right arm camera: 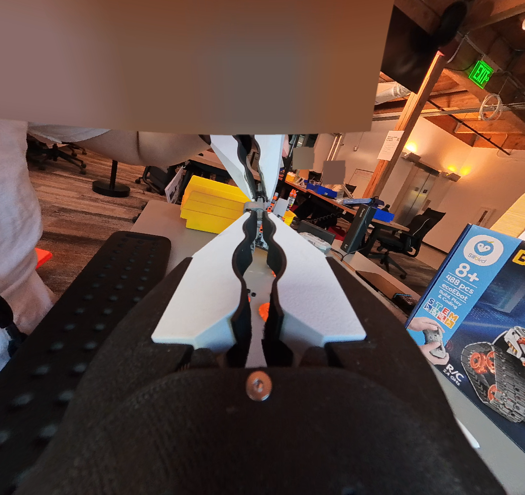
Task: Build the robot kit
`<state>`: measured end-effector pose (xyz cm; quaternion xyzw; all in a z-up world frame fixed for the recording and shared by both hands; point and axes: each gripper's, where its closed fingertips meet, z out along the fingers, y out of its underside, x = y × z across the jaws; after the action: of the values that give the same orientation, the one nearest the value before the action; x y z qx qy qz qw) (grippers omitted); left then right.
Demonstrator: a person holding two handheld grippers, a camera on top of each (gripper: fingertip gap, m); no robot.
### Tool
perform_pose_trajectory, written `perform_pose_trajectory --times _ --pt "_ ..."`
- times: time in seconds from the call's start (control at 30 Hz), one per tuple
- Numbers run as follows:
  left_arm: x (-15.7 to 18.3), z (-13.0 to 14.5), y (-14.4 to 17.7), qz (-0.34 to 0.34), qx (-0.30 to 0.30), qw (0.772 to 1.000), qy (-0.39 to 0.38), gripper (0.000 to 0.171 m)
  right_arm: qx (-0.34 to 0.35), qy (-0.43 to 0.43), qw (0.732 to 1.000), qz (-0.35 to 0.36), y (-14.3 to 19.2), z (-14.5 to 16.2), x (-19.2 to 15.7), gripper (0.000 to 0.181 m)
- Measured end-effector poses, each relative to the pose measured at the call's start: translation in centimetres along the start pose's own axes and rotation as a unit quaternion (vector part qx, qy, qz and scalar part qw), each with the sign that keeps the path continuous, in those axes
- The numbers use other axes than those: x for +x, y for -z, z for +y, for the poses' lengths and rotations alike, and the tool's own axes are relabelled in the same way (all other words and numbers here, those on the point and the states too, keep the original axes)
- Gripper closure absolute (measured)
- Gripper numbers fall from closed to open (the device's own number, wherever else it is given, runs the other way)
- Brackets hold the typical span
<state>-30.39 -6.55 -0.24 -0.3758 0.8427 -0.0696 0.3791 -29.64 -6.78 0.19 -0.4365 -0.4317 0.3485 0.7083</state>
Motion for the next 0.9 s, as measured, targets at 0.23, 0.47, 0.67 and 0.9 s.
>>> perform_pose_trajectory --times 0.23,0.47,0.67,0.9 --pt "0.0 0.2 -0.2 0.003 0.001 1.000 0.005 0.168 -0.008 -0.007 1.000 0.001 0.0 0.3 0.1 0.179" --pt "0.2 0.6 -0.5 0.008 -0.006 1.000 0.002 0.168 -0.017 -0.017 1.000 -0.002 -0.1 0.7 0.0 0.178" --pt "0.4 0.8 -0.6 0.010 -0.010 1.000 -0.001 0.168 -0.024 -0.021 0.999 -0.006 -0.2 1.0 -0.1 0.178" --pt "0.6 0.9 -0.7 0.009 -0.017 1.000 -0.005 0.168 -0.028 -0.023 0.999 -0.009 -0.3 1.2 -0.3 0.178"
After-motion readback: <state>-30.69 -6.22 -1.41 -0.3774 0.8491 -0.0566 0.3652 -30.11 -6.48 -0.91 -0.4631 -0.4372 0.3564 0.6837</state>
